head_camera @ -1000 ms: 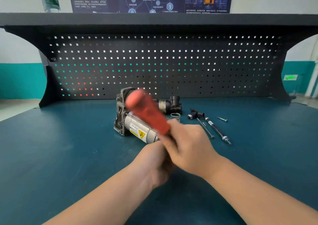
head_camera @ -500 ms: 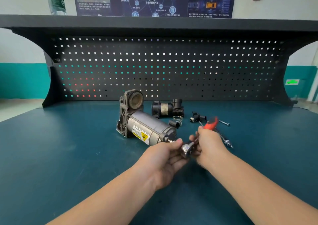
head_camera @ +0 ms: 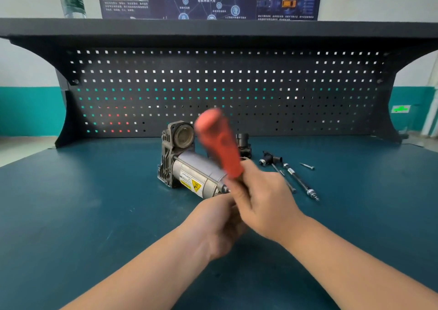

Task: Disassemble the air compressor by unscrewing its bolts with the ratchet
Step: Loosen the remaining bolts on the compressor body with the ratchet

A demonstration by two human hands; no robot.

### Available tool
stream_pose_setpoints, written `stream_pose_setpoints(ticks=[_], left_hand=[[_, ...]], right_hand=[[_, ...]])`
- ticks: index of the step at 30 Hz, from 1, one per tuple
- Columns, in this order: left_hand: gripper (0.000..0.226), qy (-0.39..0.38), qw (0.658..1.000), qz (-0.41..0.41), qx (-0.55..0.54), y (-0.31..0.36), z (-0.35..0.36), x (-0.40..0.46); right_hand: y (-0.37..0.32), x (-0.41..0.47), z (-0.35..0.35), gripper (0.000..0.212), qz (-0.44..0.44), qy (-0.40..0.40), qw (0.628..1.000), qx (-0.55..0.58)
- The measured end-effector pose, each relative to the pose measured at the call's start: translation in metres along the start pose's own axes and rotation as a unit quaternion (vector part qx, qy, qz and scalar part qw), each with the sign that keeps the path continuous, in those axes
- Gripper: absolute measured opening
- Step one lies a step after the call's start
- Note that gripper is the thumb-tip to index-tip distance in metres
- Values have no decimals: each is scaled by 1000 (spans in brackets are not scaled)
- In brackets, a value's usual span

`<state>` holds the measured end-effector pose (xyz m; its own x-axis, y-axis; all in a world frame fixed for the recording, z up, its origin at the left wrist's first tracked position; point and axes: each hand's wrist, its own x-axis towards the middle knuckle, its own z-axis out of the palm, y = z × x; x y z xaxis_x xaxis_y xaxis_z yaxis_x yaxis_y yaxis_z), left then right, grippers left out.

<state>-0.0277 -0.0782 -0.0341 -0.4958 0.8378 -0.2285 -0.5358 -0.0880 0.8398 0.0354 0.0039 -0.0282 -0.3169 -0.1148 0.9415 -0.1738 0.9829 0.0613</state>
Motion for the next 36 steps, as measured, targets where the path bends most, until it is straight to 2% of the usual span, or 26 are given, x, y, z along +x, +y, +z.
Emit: stream_pose_setpoints(ticks=[2,4,5,7,9,11,12,13,14,15,16,17,18,19,20,22,25,28,31,33,35,36], left_hand=[[35,-2,1000,11,-17,1,-2,-3],[41,-12,999,16,-30,2,-1,-5],[41,-14,999,12,-32,1,0,-4],[32,-1,1000,-9,-16,0,2,-1],[23,8,1000,-18,-10,1,3,1],[15,15,999,-22,-20,2,3,2],[12,18,999,-23,-23,2,3,3],[11,19,999,-25,-23,2,3,3],[10,20,999,-27,-22,2,3,3],[9,21,999,-29,-19,2,3,4],[9,22,999,-31,-15,2,3,4],[9,22,999,-31,-10,1,2,4],[9,23,999,-32,-5,1,2,4],[10,24,999,-31,-2,1,2,4],[12,24,999,-30,0,1,2,5],[15,21,999,-27,-3,0,1,5],[11,14,1000,-26,-4,-2,1,5],[11,8,1000,-20,3,-2,3,2],[32,-1,1000,-9,4,-2,3,-1],[45,-22,1000,0,-14,-3,2,-2],[51,-31,999,10,-35,-3,1,-2],[49,-28,999,9,-42,-3,0,-2]], right_hand=[[-2,0,1,40,-80,-26,996,-40],[-3,-1,3,41,-74,-28,996,-36],[-4,-3,4,34,-36,-20,999,-18],[-5,-4,4,23,108,8,992,62],[-2,-2,7,22,276,53,948,149],[8,2,10,29,429,103,881,171],[14,2,11,30,512,119,831,180],[22,1,13,30,601,132,762,205],[28,-1,14,29,682,141,674,247],[31,-5,16,28,741,149,586,292],[31,-7,17,28,778,152,517,324],[31,-8,17,28,795,149,481,339],[31,-9,19,28,797,145,479,338],[32,-10,20,28,786,142,505,328],[33,-9,21,28,762,146,547,313],[30,-6,19,29,687,153,654,277],[18,-1,11,32,522,131,822,187],[6,0,5,28,343,97,924,139],[-3,1,0,16,118,37,991,42],[-5,-1,1,28,-2,0,1000,-7],[-5,-2,3,40,-46,-18,998,-31],[-5,-3,3,39,-34,-14,999,-30]])
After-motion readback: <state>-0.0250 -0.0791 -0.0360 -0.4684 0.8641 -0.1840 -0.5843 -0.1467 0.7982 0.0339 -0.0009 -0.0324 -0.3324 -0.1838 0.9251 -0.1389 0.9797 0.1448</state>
